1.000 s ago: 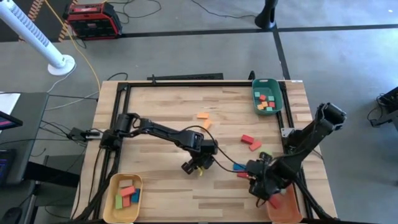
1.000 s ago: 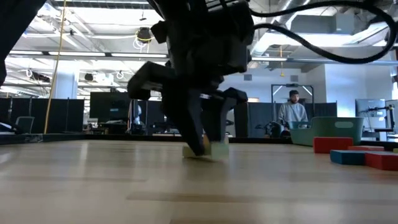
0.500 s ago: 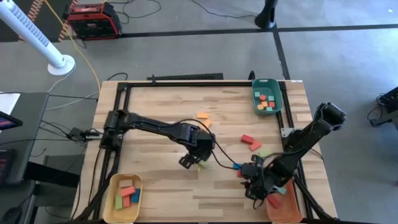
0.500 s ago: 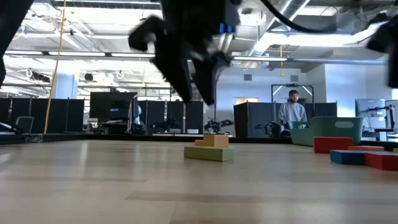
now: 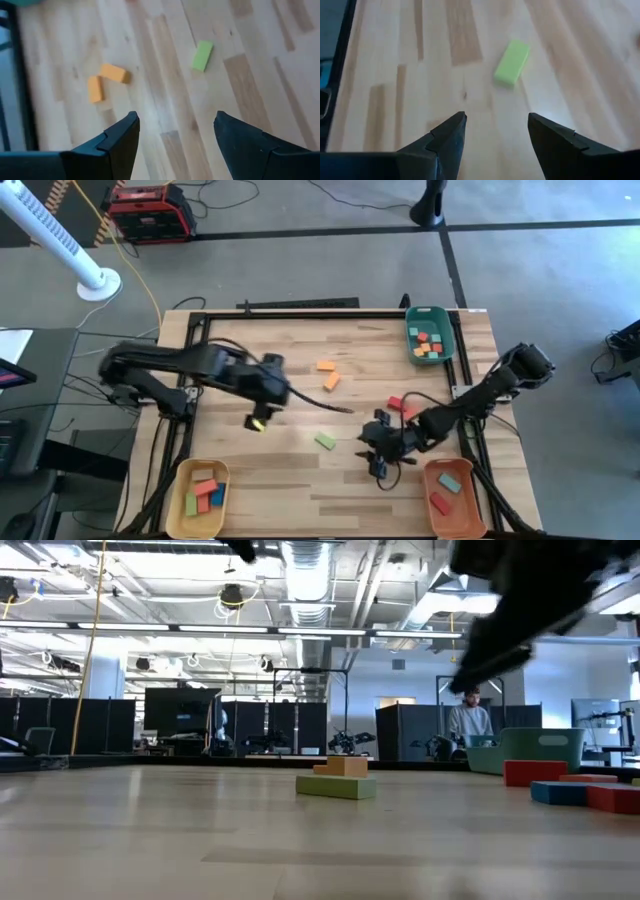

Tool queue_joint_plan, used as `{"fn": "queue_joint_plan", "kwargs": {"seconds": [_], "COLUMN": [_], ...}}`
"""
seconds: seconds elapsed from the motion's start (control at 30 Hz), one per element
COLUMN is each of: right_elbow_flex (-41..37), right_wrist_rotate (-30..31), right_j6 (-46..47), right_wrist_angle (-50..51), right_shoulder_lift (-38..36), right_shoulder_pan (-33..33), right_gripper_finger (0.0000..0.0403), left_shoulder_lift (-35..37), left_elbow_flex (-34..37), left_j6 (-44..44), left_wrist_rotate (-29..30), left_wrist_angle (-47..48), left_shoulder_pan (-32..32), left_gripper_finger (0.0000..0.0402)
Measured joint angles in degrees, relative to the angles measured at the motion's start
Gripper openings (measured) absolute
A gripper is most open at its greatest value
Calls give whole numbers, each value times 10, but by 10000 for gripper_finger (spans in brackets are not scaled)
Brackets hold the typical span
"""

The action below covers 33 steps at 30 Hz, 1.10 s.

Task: Sort blocks by size
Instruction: Put the light thin green rectangle block into the orange bin

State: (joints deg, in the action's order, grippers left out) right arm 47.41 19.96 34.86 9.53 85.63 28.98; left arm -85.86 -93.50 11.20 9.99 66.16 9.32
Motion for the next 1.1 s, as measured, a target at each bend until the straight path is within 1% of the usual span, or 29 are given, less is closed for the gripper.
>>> {"fn": "queue_joint_plan", "kwargs": {"seconds": [0.13, 0.23, 0.37, 0.53, 0.67, 0.83, 0.93, 1.03, 1.1], "right_elbow_flex": [0, 1, 27, 85, 133, 193, 222, 246, 250], "right_wrist_rotate": [-5, -25, -31, -31, -29, -6, -2, 21, 25], "right_j6": [-64, -91, -111, -122, -125, -124, -122, -97, -85], "right_wrist_angle": [-52, -103, -106, -109, -89, -37, -12, 36, 54], "right_shoulder_lift": [24, 60, 119, 186, 234, 283, 306, 326, 328], "right_shoulder_pan": [-36, -61, -85, -108, -118, -130, -132, -133, -131], "right_gripper_finger": [243, 243, 243, 243, 243, 243, 243, 243, 242], "left_shoulder_lift": [78, 136, 192, 241, 250, 250, 246, 242, 241], "left_elbow_flex": [27, 64, 117, 161, 170, 170, 170, 170, 170], "left_j6": [-45, -78, -115, -158, -195, -178, -164, -160, -164], "left_wrist_rotate": [33, 35, 45, 46, 43, 43, 43, 43, 43], "left_wrist_angle": [-7, -14, -18, -17, -4, 0, 0, -1, 0], "left_shoulder_pan": [13, 17, 17, 16, 16, 16, 16, 16, 16], "left_gripper_finger": [245, 245, 245, 245, 245, 245, 245, 245, 245]}}
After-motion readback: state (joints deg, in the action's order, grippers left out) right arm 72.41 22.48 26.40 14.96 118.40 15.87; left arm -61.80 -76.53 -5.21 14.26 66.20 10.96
